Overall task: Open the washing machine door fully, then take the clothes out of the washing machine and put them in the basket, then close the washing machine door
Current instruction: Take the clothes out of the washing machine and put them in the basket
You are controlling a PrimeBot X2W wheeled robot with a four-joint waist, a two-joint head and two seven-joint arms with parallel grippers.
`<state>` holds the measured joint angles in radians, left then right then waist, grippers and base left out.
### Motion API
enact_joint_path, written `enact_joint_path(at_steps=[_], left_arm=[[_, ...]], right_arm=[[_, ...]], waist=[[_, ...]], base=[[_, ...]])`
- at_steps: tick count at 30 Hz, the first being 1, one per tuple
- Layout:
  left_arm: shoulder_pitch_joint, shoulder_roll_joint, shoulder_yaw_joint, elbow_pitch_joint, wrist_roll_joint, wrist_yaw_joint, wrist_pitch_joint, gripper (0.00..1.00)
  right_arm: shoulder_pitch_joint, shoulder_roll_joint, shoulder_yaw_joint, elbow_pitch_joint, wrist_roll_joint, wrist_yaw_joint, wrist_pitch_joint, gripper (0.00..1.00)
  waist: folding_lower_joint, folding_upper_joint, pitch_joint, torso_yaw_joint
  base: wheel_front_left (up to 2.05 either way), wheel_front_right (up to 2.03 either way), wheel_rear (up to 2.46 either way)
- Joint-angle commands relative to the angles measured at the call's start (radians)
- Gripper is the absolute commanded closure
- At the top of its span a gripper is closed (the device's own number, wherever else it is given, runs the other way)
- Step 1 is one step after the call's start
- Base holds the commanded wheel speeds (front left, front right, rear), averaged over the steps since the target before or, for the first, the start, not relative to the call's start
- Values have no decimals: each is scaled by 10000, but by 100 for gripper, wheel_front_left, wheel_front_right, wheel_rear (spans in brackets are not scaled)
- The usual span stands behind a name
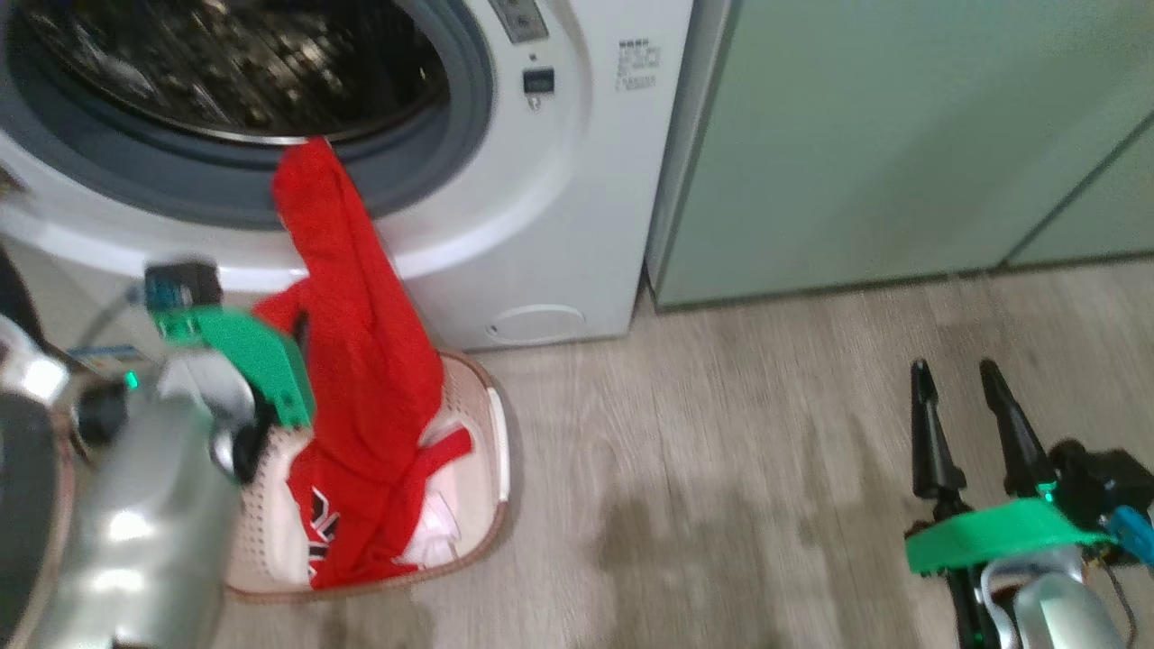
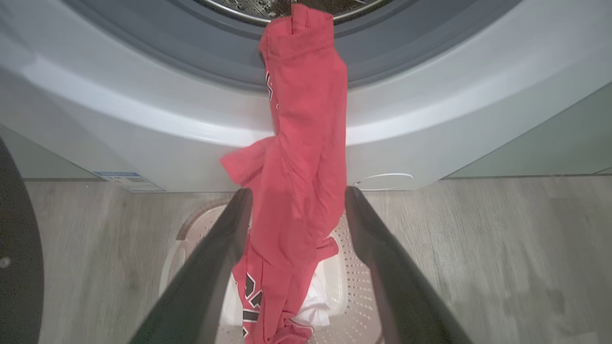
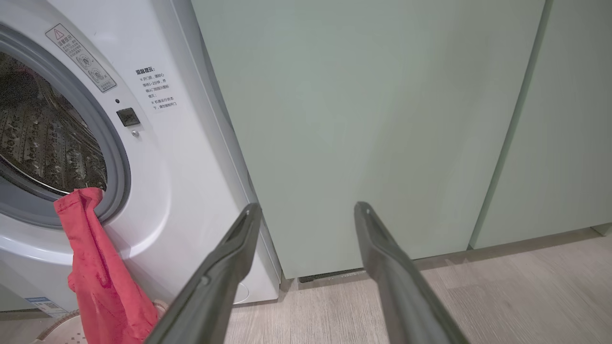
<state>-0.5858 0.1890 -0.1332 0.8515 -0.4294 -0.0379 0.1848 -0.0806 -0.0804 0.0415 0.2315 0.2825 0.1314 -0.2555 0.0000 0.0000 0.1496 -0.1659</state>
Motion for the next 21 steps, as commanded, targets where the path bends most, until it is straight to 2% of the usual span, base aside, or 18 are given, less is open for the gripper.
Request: enact_joint_path(at_steps=[1, 9, 21], left_arm=[[-753, 416, 290, -139, 119, 118, 94, 0], [-3404, 944, 26, 1210, 548, 430, 574, 0], [-5887, 1422, -186, 3009, 784, 699, 671, 0]], right_arm=[[-329, 19, 254, -360, 22, -7, -63, 0], [-991, 172, 339, -459, 44, -7, -63, 0], [-1694, 284, 501, -589, 96, -7, -63, 0]], waist=[[0, 0, 668, -360], [0, 0, 2026, -989], [0, 0, 3411, -1503]], base=[[0, 0, 0], [0, 0, 0], [0, 0, 0]])
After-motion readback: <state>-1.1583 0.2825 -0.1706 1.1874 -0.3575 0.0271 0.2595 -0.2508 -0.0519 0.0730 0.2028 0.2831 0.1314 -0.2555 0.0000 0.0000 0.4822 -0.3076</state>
